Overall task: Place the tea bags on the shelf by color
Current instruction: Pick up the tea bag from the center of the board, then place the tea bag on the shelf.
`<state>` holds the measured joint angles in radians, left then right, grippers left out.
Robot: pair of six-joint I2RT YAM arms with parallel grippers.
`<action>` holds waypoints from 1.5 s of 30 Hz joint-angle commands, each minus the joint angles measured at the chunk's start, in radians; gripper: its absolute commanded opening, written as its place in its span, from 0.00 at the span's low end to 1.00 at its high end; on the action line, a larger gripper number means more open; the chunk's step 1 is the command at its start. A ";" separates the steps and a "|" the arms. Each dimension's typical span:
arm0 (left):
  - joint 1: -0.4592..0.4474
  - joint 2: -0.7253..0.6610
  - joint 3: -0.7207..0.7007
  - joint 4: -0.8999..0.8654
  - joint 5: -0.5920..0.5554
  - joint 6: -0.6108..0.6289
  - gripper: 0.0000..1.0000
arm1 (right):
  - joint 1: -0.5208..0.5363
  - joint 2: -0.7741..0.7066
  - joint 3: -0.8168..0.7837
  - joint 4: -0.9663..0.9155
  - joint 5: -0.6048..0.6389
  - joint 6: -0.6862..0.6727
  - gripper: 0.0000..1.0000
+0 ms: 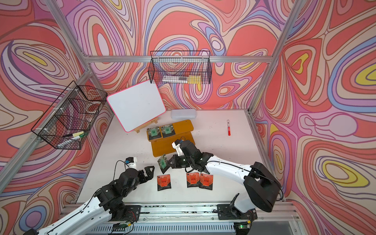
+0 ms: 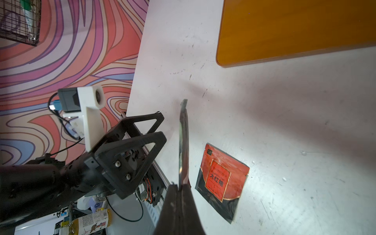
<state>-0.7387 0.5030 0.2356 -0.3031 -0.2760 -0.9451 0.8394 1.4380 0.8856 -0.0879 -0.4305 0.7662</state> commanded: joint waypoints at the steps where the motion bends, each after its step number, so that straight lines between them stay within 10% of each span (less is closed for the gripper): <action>1: 0.007 -0.002 0.031 0.000 -0.003 0.042 0.99 | -0.039 -0.076 0.027 -0.098 0.000 -0.064 0.00; 17: 0.007 0.015 0.040 0.152 0.138 0.187 0.99 | -0.336 -0.235 0.135 -0.320 -0.129 -0.207 0.00; 45: 0.007 0.053 0.018 0.228 0.169 0.207 0.99 | -0.585 0.225 0.446 -0.179 -0.418 -0.153 0.00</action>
<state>-0.7387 0.5591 0.2607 -0.0986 -0.1101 -0.7483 0.2630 1.6348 1.2945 -0.3058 -0.8188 0.5938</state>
